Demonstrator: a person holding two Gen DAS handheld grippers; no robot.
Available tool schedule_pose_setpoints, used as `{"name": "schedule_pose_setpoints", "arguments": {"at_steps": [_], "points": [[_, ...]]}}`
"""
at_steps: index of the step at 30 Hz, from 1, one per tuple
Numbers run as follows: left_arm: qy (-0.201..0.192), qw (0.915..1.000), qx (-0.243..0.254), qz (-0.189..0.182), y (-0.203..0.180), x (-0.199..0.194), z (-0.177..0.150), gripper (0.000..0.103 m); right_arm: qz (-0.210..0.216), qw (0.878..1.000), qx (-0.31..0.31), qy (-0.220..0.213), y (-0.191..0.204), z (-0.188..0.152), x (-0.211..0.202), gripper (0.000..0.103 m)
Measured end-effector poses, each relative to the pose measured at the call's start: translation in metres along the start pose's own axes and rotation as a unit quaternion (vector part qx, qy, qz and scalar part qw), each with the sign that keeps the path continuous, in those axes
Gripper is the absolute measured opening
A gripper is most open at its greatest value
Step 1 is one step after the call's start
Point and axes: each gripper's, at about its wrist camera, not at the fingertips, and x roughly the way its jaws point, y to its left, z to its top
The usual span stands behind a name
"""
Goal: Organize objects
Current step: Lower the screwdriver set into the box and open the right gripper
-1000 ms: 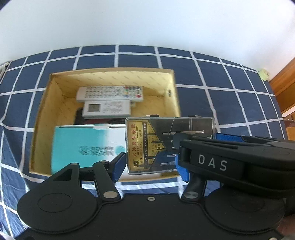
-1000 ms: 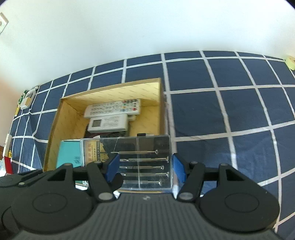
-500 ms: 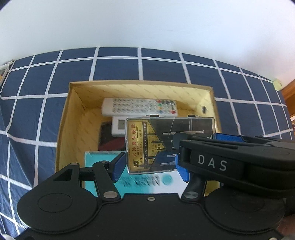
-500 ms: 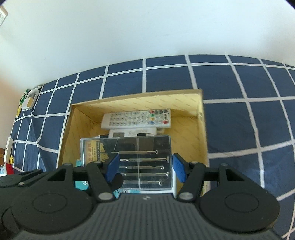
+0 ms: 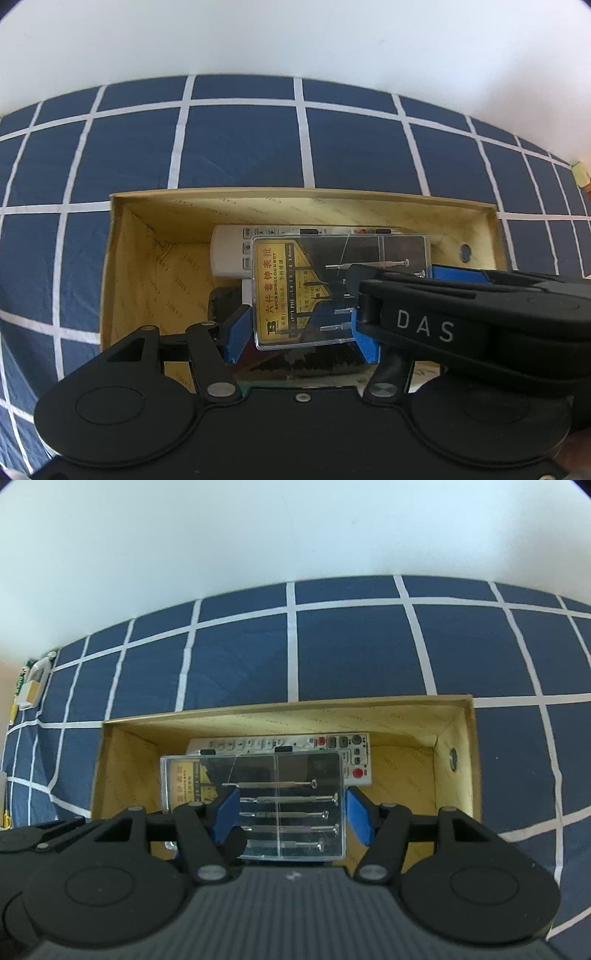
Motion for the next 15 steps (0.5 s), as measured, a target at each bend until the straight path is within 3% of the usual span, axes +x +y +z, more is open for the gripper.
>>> {"name": "schedule_pose_setpoints", "arguments": {"at_steps": [15], "points": [[0.031,0.9995,0.002,-0.003,0.014,0.035,0.023,0.057,-0.001,1.0,0.012,0.029,-0.001,0.021,0.044,0.062]]}}
